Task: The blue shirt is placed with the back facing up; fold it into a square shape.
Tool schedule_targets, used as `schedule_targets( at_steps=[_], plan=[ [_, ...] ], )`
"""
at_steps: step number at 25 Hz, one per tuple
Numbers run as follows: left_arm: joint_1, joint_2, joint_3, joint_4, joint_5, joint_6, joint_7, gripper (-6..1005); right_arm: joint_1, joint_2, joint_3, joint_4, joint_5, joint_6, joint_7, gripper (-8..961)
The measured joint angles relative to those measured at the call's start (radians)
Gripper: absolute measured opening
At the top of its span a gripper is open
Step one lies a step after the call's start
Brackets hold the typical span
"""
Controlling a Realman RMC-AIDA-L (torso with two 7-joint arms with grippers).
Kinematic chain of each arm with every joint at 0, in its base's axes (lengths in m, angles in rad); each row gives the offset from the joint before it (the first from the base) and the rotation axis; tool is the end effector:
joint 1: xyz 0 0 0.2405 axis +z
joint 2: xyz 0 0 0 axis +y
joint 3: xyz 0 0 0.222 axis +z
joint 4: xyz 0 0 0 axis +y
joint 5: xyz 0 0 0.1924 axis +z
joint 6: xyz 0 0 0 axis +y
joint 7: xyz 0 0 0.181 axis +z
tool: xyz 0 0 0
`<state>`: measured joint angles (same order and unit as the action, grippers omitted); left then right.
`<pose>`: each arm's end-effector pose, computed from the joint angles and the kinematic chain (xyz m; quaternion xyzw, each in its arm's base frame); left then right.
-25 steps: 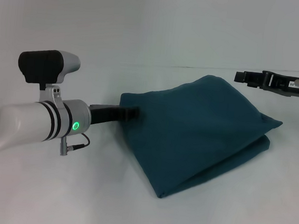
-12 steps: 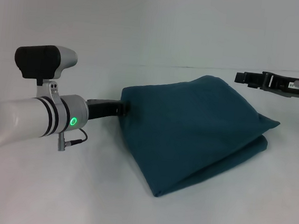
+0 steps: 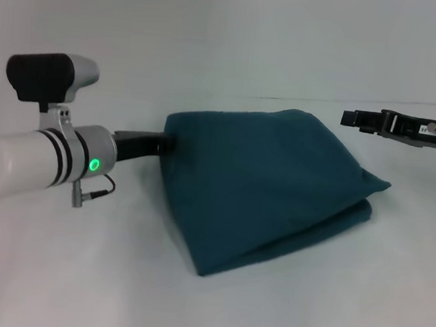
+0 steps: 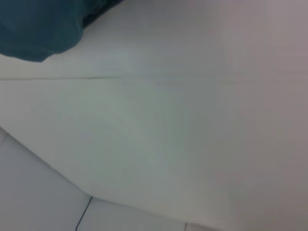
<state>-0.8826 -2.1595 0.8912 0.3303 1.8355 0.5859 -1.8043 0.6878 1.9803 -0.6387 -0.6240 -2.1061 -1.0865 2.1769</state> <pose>-0.1870 0.4290 -0.0850 -0.8165 -0.4506 -0.1814 0.3122 0.2423 0.4158 0.0386 -0.7644 0.5351 0.2320 0.2749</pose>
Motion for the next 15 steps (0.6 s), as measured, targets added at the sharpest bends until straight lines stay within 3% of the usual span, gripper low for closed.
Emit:
schedule_targets(
  at_steps=[15],
  plan=[
    [-0.017, 0.043, 0.000, 0.066, 0.088, -0.005, -0.001, 62, -0.010, 0.040, -0.002, 0.001, 0.000, -0.006, -0.023, 535]
  ],
)
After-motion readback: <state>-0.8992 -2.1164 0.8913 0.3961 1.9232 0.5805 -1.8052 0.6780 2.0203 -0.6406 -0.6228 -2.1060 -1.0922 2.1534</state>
